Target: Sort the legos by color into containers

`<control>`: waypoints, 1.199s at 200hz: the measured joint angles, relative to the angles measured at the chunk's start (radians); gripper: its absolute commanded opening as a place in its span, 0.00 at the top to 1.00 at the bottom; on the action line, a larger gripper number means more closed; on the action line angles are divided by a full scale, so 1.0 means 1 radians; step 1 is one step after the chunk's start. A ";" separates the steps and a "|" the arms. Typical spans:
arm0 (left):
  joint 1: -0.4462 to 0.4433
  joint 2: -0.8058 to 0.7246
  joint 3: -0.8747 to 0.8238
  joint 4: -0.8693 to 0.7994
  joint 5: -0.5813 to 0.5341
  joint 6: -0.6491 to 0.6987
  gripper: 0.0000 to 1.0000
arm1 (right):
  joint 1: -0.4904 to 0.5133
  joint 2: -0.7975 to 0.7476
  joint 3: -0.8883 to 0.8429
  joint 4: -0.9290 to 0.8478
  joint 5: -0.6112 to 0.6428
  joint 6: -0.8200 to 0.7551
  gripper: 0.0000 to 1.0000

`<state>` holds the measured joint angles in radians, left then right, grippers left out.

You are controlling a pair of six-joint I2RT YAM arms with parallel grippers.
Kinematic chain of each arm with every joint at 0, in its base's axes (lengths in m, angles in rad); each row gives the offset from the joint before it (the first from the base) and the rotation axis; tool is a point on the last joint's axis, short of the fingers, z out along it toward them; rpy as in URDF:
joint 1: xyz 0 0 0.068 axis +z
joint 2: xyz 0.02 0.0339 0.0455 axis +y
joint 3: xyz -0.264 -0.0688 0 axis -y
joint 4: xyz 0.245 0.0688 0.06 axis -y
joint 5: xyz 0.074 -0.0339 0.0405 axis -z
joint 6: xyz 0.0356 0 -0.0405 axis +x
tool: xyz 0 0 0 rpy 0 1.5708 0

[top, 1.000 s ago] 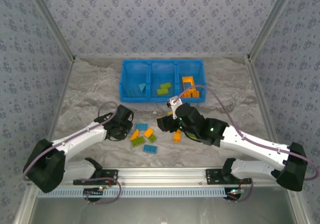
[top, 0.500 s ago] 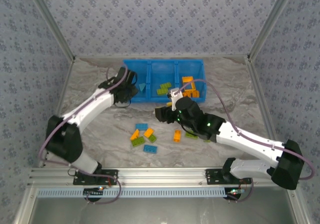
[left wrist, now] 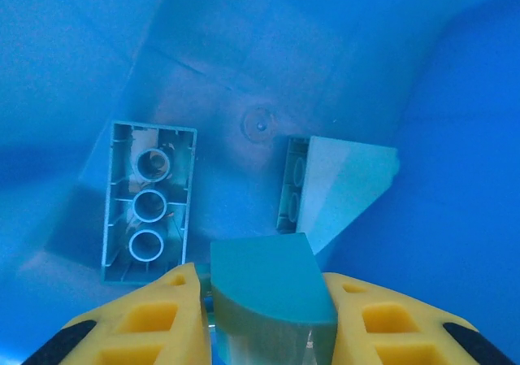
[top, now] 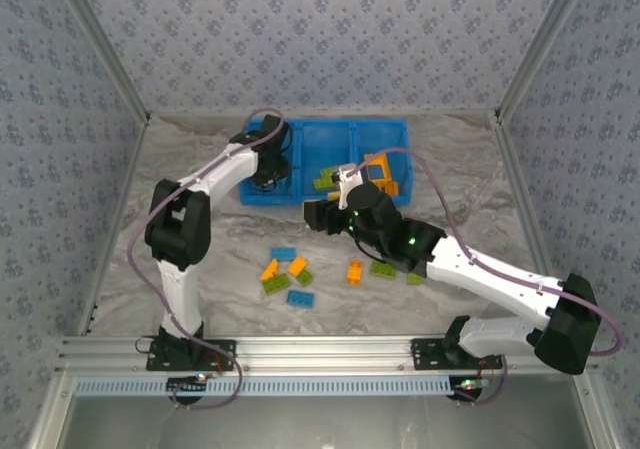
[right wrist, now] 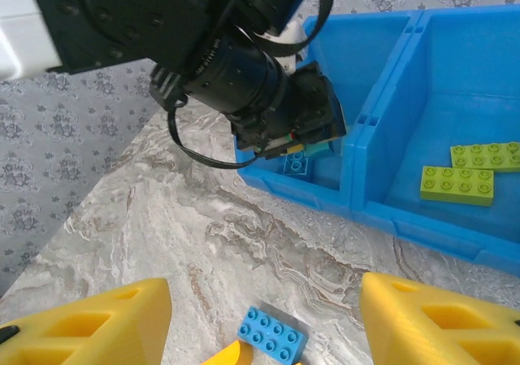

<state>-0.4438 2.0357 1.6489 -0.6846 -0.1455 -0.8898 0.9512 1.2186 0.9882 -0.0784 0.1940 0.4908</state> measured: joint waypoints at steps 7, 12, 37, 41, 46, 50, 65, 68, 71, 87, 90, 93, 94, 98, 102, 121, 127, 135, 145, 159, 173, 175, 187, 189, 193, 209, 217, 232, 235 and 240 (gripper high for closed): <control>0.002 0.013 0.004 -0.005 0.001 0.003 0.67 | 0.000 0.000 0.000 0.000 0.000 0.000 0.35; 0.002 0.022 0.006 -0.007 0.001 0.005 0.66 | 0.000 0.000 0.000 -0.001 0.000 0.002 0.35; 0.006 0.047 0.008 -0.022 0.003 0.015 0.54 | 0.000 0.000 0.000 -0.001 0.000 0.003 0.34; 0.006 0.048 0.008 -0.024 0.003 0.010 0.52 | 0.000 0.000 0.000 -0.001 0.000 0.003 0.34; 0.006 0.049 0.008 -0.026 0.003 0.014 0.51 | 0.000 0.000 0.000 -0.001 0.000 0.003 0.34; 0.008 0.049 0.008 -0.028 0.003 0.017 0.49 | 0.000 0.000 0.000 -0.001 0.000 0.003 0.34; 0.007 0.049 0.011 -0.032 0.000 0.019 0.45 | 0.000 0.000 0.000 -0.004 0.000 0.003 0.34; 0.007 0.049 0.011 -0.034 -0.002 0.016 0.44 | 0.000 0.000 0.000 -0.005 0.000 0.003 0.34; 0.007 0.048 0.011 -0.034 -0.002 0.019 0.44 | 0.000 0.000 0.000 -0.005 0.000 0.003 0.34; 0.005 0.044 0.011 -0.039 -0.013 0.019 0.43 | 0.000 0.000 0.000 -0.011 0.002 0.003 0.34; 0.005 0.042 0.011 -0.040 -0.016 0.018 0.43 | 0.000 0.000 0.000 -0.011 0.003 0.003 0.35; 0.004 0.039 0.011 -0.041 -0.019 0.019 0.43 | 0.000 0.000 0.000 -0.012 0.005 0.003 0.35; 0.003 0.039 0.011 -0.042 -0.019 0.019 0.43 | 0.000 0.000 0.000 -0.013 0.005 0.003 0.35; 0.003 0.033 0.011 -0.044 -0.023 0.019 0.43 | 0.000 -0.001 0.000 -0.014 0.006 0.003 0.35; 0.001 0.026 0.011 -0.046 -0.027 0.019 0.43 | 0.000 -0.001 0.000 -0.016 0.008 0.003 0.35; -0.006 -0.018 0.011 -0.051 -0.045 0.019 0.41 | 0.000 -0.014 -0.004 -0.039 0.030 0.011 0.35; -0.008 -0.039 0.011 -0.052 -0.053 0.018 0.41 | 0.000 -0.022 -0.005 -0.056 0.041 0.016 0.36; -0.011 -0.069 0.010 -0.053 -0.060 0.018 0.41 | 0.000 -0.035 -0.006 -0.079 0.059 0.023 0.36; -0.017 -0.117 0.003 -0.048 -0.073 0.018 0.40 | 0.000 -0.051 -0.006 -0.116 0.084 0.039 0.36; -0.026 -0.198 -0.026 -0.039 -0.095 0.016 0.40 | 0.000 -0.067 -0.002 -0.191 0.127 0.081 0.37; -0.045 -0.293 -0.075 -0.016 -0.117 0.019 0.39 | 0.000 -0.068 0.007 -0.291 0.163 0.148 0.38; -0.047 -0.303 -0.082 -0.012 -0.119 0.019 0.38 | 0.000 -0.066 0.009 -0.310 0.166 0.160 0.38; -0.078 -0.401 -0.147 0.033 -0.133 0.048 0.35 | 0.000 -0.054 0.019 -0.408 0.175 0.237 0.39; -0.084 -0.418 -0.162 0.043 -0.133 0.049 0.35 | 0.000 -0.051 0.020 -0.426 0.175 0.251 0.39; -0.099 -0.452 -0.188 0.062 -0.132 0.070 0.34 | 0.002 -0.041 0.021 -0.455 0.174 0.282 0.39; -0.176 -0.609 -0.330 0.166 -0.121 0.142 0.32 | 0.012 0.006 0.023 -0.558 0.151 0.392 0.39; -0.221 -0.695 -0.406 0.216 -0.092 0.185 0.33 | 0.022 0.039 0.018 -0.598 0.128 0.445 0.39; -0.293 -0.838 -0.523 0.283 -0.015 0.254 0.33 | 0.043 0.091 -0.002 -0.629 0.085 0.518 0.38; -0.303 -0.861 -0.542 0.295 -0.006 0.266 0.33 | 0.047 0.102 -0.006 -0.635 0.074 0.532 0.38; -0.322 -0.905 -0.575 0.310 0.016 0.283 0.33 | 0.052 0.119 -0.013 -0.641 0.057 0.552 0.38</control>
<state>-0.7654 1.1309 1.0740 -0.3744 -0.1291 -0.6064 1.0035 1.3373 0.9749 -0.7197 0.2508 1.0431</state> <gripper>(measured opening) 0.673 0.619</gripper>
